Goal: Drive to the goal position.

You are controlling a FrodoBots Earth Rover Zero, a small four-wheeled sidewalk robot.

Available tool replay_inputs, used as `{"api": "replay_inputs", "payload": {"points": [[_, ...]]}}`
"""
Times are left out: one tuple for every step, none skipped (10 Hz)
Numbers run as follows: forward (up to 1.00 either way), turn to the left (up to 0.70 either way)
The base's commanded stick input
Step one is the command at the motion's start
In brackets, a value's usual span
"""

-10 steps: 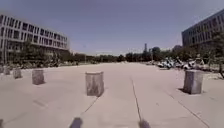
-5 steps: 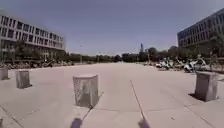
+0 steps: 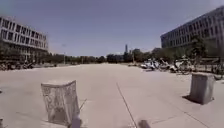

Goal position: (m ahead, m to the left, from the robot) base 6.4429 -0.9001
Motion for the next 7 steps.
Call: {"api": "replay_inputs", "payload": {"points": [[1.00,-0.40],[1.00,-0.03],[1.00,0.00],[1.00,0.00],[1.00,0.00],[1.00,0.00],[1.00,0.00]]}}
